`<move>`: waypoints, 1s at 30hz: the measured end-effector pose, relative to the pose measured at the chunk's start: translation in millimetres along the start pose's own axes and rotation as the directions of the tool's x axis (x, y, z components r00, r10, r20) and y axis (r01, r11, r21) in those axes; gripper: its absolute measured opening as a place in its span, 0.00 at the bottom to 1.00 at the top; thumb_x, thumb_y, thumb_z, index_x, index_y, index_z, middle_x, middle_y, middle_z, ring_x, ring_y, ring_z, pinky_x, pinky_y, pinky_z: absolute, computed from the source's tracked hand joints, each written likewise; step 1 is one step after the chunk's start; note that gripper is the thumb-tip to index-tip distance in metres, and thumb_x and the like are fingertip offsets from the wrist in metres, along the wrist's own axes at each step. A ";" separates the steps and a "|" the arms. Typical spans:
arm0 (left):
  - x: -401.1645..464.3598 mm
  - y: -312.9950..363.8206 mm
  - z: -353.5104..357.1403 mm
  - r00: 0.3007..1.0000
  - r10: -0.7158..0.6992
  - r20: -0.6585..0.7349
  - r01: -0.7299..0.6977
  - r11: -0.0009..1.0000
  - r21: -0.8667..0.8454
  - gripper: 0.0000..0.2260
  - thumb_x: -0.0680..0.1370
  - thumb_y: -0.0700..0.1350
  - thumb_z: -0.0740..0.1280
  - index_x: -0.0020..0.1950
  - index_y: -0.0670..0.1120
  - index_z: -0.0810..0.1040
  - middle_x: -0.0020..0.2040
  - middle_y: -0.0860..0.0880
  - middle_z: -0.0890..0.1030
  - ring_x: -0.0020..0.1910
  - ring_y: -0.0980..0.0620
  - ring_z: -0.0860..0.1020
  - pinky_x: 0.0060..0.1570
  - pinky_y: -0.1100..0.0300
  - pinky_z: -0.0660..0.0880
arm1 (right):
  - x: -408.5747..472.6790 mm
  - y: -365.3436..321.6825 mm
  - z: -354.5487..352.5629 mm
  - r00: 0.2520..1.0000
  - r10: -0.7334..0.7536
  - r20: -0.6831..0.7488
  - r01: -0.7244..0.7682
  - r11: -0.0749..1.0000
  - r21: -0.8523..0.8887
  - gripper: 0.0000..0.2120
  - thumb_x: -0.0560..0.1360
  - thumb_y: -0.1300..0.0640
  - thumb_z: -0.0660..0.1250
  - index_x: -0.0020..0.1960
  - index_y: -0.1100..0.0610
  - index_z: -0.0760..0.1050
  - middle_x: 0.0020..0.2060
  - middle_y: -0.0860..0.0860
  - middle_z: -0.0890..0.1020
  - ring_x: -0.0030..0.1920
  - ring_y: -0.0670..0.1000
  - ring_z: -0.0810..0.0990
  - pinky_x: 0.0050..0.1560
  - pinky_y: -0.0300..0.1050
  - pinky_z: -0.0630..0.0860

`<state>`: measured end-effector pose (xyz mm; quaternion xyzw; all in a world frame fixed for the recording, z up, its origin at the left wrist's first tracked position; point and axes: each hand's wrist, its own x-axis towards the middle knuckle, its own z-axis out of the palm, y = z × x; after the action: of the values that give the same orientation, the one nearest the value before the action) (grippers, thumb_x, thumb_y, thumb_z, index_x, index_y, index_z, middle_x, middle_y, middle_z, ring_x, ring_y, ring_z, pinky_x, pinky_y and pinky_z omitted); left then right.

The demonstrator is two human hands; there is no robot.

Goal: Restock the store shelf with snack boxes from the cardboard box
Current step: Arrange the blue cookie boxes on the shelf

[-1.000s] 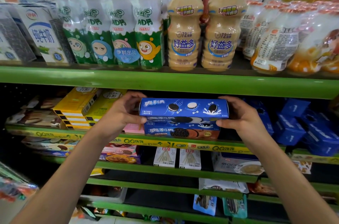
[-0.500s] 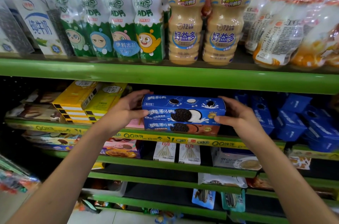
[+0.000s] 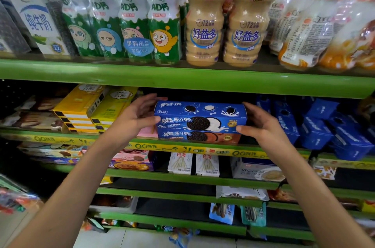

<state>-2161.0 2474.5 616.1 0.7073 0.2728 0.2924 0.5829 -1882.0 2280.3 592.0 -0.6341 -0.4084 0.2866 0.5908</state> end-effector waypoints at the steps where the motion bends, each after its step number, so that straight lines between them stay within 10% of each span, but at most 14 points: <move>1: -3.2 2.2 -1.0 0.999 0.022 -0.049 -0.021 1.000 0.022 0.23 0.76 0.32 0.68 0.68 0.49 0.70 0.61 0.55 0.79 0.58 0.61 0.79 0.58 0.62 0.76 | -2.9 -1.1 0.1 1.000 -0.006 -0.010 0.006 1.000 -0.007 0.33 0.71 0.71 0.72 0.71 0.52 0.70 0.61 0.46 0.81 0.61 0.42 0.79 0.55 0.37 0.78; 5: -23.3 8.0 -4.1 0.963 0.172 -0.207 -0.145 0.980 0.137 0.16 0.76 0.35 0.70 0.58 0.54 0.80 0.50 0.56 0.83 0.51 0.58 0.81 0.51 0.64 0.78 | -23.0 -1.7 -5.6 0.993 -0.068 -0.100 0.060 0.995 -0.081 0.27 0.73 0.68 0.72 0.66 0.46 0.72 0.59 0.38 0.80 0.58 0.37 0.79 0.52 0.30 0.77; 18: -26.3 1.2 133.1 0.972 0.109 0.209 -0.123 0.991 0.054 0.13 0.76 0.45 0.68 0.48 0.66 0.80 0.46 0.58 0.82 0.48 0.53 0.81 0.51 0.55 0.79 | -79.3 5.1 -41.1 0.978 -0.064 -0.199 0.007 0.961 -0.278 0.14 0.78 0.56 0.68 0.58 0.37 0.78 0.50 0.39 0.83 0.53 0.38 0.81 0.46 0.26 0.74; 23: -20.1 10.0 208.2 0.959 0.204 0.196 -0.263 0.896 0.356 0.09 0.77 0.46 0.67 0.56 0.53 0.79 0.49 0.60 0.79 0.50 0.63 0.77 0.48 0.68 0.75 | -73.6 5.2 -67.2 0.976 -0.137 -0.170 0.081 0.949 -0.304 0.11 0.79 0.59 0.68 0.54 0.42 0.79 0.46 0.43 0.82 0.48 0.39 0.80 0.45 0.28 0.73; 30: 18.0 20.5 317.2 0.988 0.138 -0.064 -0.050 0.694 0.718 0.28 0.73 0.65 0.63 0.70 0.54 0.67 0.65 0.48 0.75 0.63 0.45 0.76 0.59 0.52 0.73 | -71.5 19.8 -139.3 0.987 -0.157 -0.037 0.136 0.931 -0.338 0.14 0.79 0.60 0.66 0.54 0.40 0.76 0.47 0.36 0.80 0.48 0.34 0.79 0.43 0.25 0.72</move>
<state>-1915.7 2273.0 590.6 0.8732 0.3607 0.2326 0.2310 -1796.5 2147.9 583.1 -0.7015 -0.4782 0.1481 0.5072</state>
